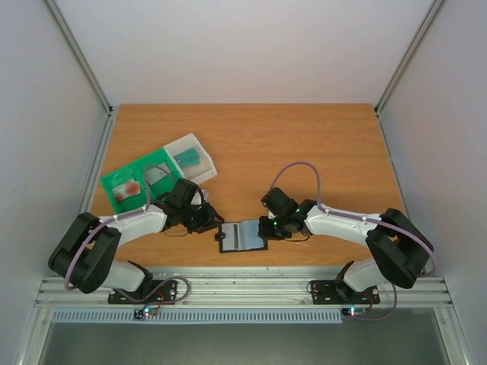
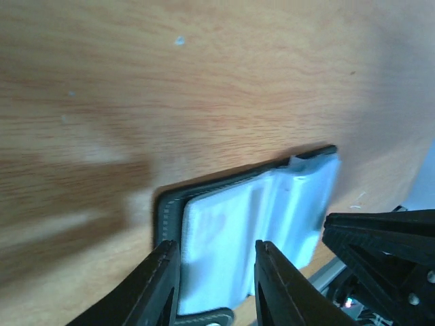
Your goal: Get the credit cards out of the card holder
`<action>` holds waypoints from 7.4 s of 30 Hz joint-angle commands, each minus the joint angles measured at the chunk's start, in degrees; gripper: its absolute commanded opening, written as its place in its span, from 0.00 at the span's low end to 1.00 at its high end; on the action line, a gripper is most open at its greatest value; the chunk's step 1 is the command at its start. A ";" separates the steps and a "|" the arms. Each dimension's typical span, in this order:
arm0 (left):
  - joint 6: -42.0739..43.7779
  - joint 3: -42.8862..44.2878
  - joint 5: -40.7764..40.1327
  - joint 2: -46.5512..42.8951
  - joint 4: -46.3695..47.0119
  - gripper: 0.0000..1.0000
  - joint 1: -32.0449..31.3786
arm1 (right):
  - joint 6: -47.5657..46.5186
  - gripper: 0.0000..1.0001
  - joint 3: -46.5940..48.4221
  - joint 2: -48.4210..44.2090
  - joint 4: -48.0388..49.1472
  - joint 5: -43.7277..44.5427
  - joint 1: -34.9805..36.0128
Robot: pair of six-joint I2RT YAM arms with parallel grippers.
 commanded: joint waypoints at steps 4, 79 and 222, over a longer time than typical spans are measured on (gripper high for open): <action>0.04 2.96 -0.65 -3.45 -2.98 0.35 -0.51 | 0.90 0.25 3.80 -7.09 -7.06 3.70 1.07; -5.09 -2.05 5.66 5.66 14.61 0.36 -1.79 | 5.36 0.01 4.74 12.61 4.85 6.48 7.13; -12.47 1.14 -3.58 12.09 21.85 0.03 -13.44 | 5.02 0.09 -4.48 -1.06 5.26 13.82 7.14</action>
